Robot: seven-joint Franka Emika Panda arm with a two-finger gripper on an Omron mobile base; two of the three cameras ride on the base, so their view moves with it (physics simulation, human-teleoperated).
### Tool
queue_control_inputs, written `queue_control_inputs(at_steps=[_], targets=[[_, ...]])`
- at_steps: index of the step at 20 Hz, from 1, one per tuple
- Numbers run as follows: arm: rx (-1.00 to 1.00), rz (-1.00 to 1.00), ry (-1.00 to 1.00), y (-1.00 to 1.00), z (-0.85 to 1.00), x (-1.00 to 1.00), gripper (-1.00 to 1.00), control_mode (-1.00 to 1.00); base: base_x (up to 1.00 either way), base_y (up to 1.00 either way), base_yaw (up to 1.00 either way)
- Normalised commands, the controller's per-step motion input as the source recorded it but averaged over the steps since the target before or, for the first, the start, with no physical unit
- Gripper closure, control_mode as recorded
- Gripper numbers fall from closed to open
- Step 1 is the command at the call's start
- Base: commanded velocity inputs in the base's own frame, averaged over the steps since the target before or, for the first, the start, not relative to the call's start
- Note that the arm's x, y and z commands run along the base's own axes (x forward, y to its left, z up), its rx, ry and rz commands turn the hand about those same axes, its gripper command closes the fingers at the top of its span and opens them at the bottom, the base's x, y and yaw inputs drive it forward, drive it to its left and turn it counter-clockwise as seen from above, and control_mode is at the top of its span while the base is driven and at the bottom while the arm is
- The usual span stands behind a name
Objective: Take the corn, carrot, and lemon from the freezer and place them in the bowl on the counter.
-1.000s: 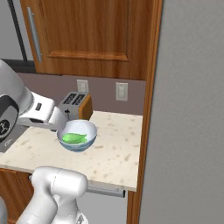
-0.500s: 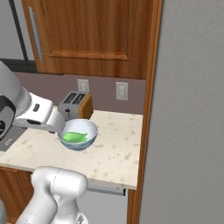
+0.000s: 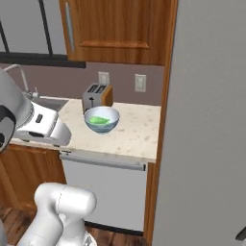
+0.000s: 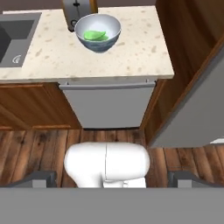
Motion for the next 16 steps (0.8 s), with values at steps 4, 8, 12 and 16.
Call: queue_control_inputs(at_steps=[4, 8, 12, 16], targets=[[0.0, 0.0, 0.0, 0.0, 0.0, 0.0, -1.0, 1.0, -0.31, -0.33, 0.0], [0.0, 0.0, 0.0, 0.0, 0.0, 0.0, -1.0, 1.0, -0.09, -0.71, 0.0], [0.0, 0.0, 0.0, 0.0, 0.0, 0.0, -1.0, 1.0, -0.03, -0.78, 0.0], [0.0, 0.0, 0.0, 0.0, 0.0, 0.0, -1.0, 1.0, -0.15, -0.63, -0.02]])
